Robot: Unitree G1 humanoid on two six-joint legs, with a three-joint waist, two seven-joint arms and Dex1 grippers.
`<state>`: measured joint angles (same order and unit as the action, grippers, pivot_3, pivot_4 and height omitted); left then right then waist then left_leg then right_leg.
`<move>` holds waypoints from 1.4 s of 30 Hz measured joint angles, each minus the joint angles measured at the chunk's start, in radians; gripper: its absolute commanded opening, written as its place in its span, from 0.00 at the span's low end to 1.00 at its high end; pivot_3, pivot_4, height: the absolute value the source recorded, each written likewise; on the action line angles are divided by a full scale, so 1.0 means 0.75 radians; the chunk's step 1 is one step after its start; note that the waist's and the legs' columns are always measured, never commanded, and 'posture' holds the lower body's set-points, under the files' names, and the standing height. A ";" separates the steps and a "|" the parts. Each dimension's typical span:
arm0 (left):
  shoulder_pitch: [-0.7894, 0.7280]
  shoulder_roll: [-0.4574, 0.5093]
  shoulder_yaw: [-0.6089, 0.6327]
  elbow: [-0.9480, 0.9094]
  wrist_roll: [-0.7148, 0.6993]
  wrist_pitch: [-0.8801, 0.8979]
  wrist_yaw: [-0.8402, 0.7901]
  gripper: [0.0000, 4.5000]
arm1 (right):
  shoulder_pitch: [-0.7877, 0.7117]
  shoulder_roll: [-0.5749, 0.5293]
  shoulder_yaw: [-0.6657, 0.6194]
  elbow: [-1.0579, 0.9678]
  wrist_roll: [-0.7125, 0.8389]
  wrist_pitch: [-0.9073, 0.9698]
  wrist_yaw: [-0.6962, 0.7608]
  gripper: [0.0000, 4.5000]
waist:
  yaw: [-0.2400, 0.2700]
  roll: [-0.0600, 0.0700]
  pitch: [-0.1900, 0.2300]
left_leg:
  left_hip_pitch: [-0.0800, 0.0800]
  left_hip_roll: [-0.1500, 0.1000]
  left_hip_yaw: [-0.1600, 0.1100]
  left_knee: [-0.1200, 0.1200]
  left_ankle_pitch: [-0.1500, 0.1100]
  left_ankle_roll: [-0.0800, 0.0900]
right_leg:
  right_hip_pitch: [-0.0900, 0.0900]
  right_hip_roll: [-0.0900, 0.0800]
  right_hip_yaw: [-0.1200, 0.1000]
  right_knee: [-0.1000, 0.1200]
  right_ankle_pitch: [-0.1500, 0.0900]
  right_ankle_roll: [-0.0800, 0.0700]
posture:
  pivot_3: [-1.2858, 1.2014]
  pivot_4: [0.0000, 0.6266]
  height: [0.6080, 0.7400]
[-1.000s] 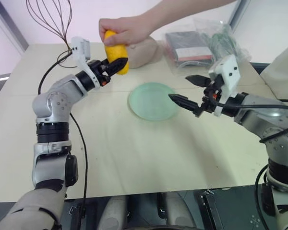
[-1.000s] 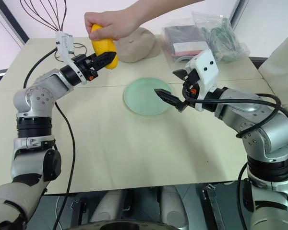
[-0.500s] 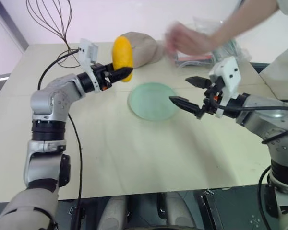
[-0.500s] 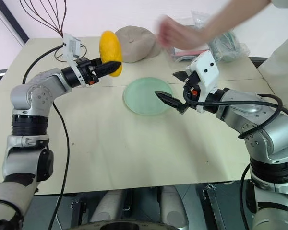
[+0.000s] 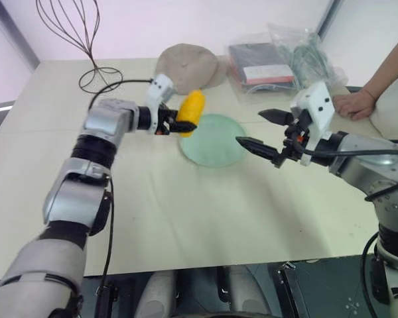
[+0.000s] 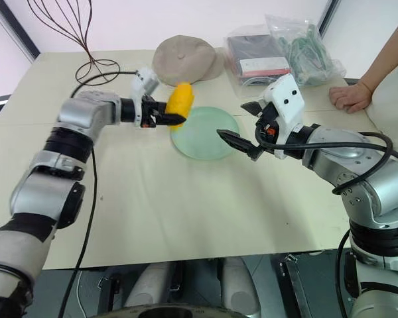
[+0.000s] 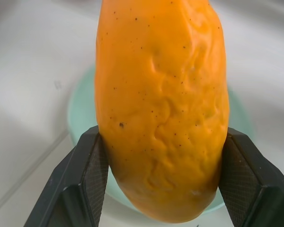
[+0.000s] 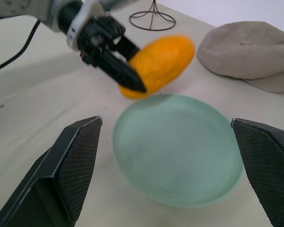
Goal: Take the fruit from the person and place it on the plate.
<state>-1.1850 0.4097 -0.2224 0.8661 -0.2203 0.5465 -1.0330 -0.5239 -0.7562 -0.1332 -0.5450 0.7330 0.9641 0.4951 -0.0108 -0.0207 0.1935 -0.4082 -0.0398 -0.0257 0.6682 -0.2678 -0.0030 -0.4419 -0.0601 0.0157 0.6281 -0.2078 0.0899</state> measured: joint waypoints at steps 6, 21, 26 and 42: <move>-0.073 -0.104 -0.003 0.254 0.129 -0.122 -0.008 0.58 | 0.017 0.007 -0.019 -0.040 0.013 0.009 -0.048 1.00 | 0.001 0.000 0.000 | 0.000 0.000 0.000 0.000 0.000 0.000 | 0.000 0.000 0.000 0.000 0.000 0.000 | 0.52 0.24 1.00; -0.110 -0.197 0.014 0.399 0.279 -0.276 -0.039 1.00 | 0.057 0.014 -0.053 -0.082 0.049 0.040 -0.128 1.00 | 0.001 0.000 0.000 | 0.000 0.000 0.000 0.000 0.000 0.000 | 0.000 0.000 0.000 0.001 0.000 0.000 | 0.52 0.24 1.00; -0.116 -0.196 0.050 0.397 0.278 -0.285 -0.056 1.00 | 0.057 0.014 -0.053 -0.082 0.049 0.040 -0.132 1.00 | 0.002 0.000 0.000 | 0.000 0.000 0.000 0.000 0.000 0.000 | 0.000 0.000 0.000 0.001 0.000 0.000 | 0.52 0.24 1.00; 0.084 0.194 0.161 -0.498 0.095 0.081 -0.302 1.00 | 0.062 0.022 -0.049 -0.083 0.047 0.037 -0.120 1.00 | -0.011 0.000 0.000 | 0.001 0.002 0.000 0.000 0.000 0.000 | -0.001 0.001 0.002 0.002 0.000 0.000 | 0.52 0.24 1.00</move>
<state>-1.1223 0.5553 -0.1018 0.4927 -0.1489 0.6075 -1.2598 -0.4777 -0.7398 -0.1701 -0.6071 0.7684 0.9919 0.4047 -0.0188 -0.0205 0.1935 -0.4074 -0.0386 -0.0257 0.6681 -0.2678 -0.0029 -0.4425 -0.0594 0.0172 0.6299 -0.2079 0.0898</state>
